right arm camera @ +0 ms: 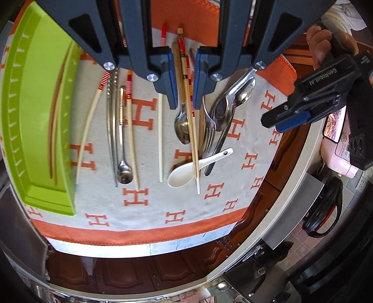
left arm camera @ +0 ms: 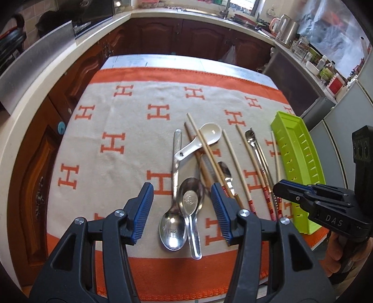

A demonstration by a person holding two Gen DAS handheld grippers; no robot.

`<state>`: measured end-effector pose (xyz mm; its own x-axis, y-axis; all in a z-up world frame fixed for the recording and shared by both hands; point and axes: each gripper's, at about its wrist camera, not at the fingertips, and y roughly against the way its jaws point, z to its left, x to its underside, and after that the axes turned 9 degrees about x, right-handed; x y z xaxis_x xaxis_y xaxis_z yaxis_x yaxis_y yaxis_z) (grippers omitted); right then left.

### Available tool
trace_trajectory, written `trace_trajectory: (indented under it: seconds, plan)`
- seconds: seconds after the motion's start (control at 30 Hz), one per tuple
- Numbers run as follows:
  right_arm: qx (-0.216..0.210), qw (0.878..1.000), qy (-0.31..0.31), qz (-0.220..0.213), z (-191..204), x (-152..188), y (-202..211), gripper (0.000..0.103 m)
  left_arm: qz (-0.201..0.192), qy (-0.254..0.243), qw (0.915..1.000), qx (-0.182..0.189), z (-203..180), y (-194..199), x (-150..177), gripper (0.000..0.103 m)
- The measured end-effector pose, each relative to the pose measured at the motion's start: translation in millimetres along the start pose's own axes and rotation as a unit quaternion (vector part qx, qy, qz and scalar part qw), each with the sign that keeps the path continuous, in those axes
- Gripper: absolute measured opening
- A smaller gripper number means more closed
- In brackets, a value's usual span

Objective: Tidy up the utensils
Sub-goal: 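Open the left tool in the tray while the right tool opens and withdraws, then move the left tool back to the chopsticks while the right tool follows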

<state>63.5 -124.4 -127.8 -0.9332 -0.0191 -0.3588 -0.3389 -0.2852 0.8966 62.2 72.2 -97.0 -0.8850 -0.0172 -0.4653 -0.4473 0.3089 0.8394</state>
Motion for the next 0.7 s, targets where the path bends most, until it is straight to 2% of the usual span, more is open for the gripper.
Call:
trace_trajectory:
  seconds: [0.03, 0.1, 0.53, 0.7]
  plan:
    - [0.0, 1.0, 0.003, 0.002, 2, -1, -5, 0.022, 0.004, 0.004, 1.0, -0.001, 4, -4, 2, 0.048]
    - [0.003, 1.0, 0.009, 0.002, 6, -3, -13, 0.025, 0.009, 0.009, 0.9999, -0.004, 9, -12, 4, 0.048]
    - [0.021, 0.998, 0.043, 0.035, 24, -13, -71, 0.024, 0.025, 0.01, 0.9994, 0.022, 22, -41, 7, 0.048]
    - [0.023, 0.998, 0.056, 0.024, 27, -13, -73, 0.014, 0.029, 0.01, 0.9992, 0.027, 23, -47, 4, 0.048]
